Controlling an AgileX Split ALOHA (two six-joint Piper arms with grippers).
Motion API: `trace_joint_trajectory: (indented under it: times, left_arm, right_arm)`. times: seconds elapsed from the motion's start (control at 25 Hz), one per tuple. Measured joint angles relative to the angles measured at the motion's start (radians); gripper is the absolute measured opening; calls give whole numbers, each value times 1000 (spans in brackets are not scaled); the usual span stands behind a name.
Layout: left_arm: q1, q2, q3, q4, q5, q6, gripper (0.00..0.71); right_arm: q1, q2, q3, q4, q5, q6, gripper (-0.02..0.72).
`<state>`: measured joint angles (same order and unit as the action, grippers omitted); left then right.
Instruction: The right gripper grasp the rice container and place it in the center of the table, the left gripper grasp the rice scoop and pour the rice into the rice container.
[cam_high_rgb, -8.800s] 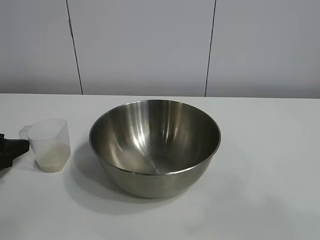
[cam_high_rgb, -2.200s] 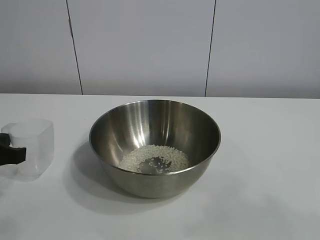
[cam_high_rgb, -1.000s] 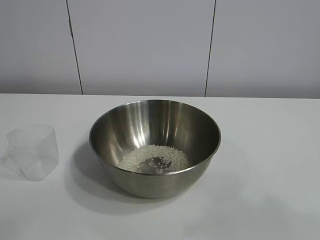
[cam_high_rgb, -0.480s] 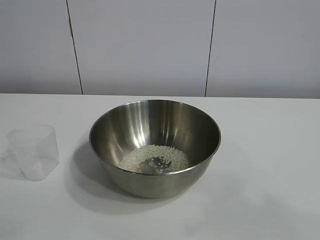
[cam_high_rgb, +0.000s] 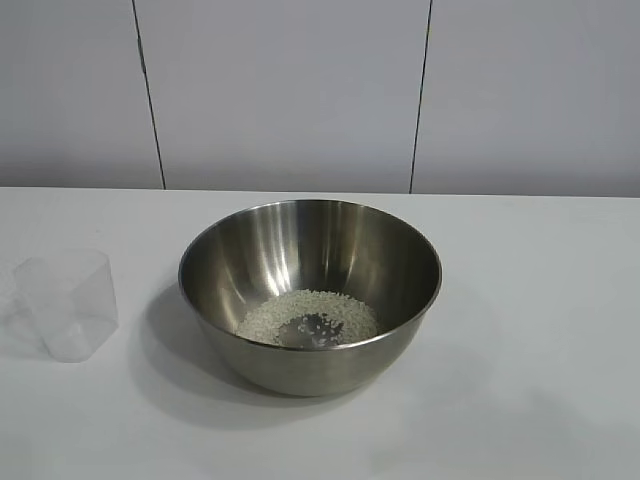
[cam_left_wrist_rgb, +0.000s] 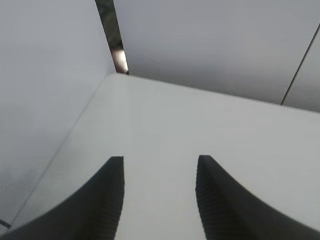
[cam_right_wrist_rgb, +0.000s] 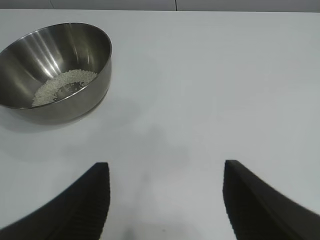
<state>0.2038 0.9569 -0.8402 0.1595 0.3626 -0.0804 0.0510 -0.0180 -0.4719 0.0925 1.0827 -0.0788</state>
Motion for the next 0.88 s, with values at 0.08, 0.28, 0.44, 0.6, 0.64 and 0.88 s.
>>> trace_joint_trajectory:
  times: [0.08, 0.28, 0.44, 0.6, 0.64, 0.88]
  left_arm:
    - [-19, -136, 0, -51, 39, 58, 336]
    - [-40, -429, -4, -287, 156, 291, 336]
    - [-40, -630, -7, -485, 294, 454, 336]
    - [-40, -785, -11, -535, 507, 481, 334]
    - [-40, -813, -11, -528, 550, 467, 331]
    - [-40, -899, -10, -353, 811, 266, 328]
  right_arm:
    - [0, 0, 0, 0, 0, 0, 452]
    - [0, 0, 0, 0, 0, 0, 452]
    - [0, 0, 0, 0, 0, 0, 452]
    - [0, 0, 0, 0, 0, 0, 452]
    - [0, 0, 0, 0, -2, 0, 452]
    - [0, 0, 0, 0, -1, 0, 452]
